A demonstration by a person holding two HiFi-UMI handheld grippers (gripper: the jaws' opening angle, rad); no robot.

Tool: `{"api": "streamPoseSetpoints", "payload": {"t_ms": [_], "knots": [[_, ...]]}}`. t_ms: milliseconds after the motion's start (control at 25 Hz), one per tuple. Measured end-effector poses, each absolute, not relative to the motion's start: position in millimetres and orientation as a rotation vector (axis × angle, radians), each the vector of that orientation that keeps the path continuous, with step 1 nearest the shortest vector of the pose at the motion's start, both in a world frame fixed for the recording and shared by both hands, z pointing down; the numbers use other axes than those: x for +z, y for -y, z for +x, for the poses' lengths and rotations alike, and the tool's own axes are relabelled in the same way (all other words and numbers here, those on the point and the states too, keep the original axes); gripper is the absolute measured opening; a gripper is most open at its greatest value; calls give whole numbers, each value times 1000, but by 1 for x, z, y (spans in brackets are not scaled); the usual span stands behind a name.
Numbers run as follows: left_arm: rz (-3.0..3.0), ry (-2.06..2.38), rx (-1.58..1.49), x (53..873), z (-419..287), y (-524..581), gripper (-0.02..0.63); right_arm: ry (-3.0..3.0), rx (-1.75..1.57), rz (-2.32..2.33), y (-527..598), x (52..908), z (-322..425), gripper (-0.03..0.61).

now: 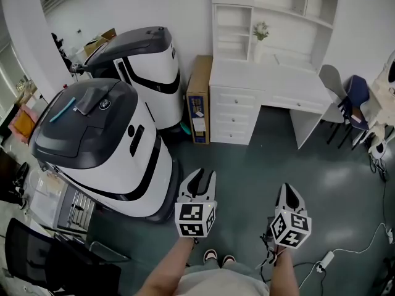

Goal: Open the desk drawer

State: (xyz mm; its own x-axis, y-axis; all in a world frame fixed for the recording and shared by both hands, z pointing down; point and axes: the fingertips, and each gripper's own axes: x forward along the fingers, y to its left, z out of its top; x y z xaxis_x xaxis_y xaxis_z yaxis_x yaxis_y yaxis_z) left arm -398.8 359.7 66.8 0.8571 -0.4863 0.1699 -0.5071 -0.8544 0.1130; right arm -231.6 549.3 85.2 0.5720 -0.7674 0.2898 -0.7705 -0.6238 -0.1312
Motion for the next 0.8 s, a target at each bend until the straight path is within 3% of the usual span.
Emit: {"api": "streamPoseSetpoints", "payload": {"t_ms": [400, 800], "knots": [[2844, 801, 261, 91, -383, -333, 117, 1281, 594, 2789, -546, 112, -210, 6], [2832, 865, 278, 96, -302, -283, 117, 1343, 585, 2779, -485, 110, -117, 6]]}}
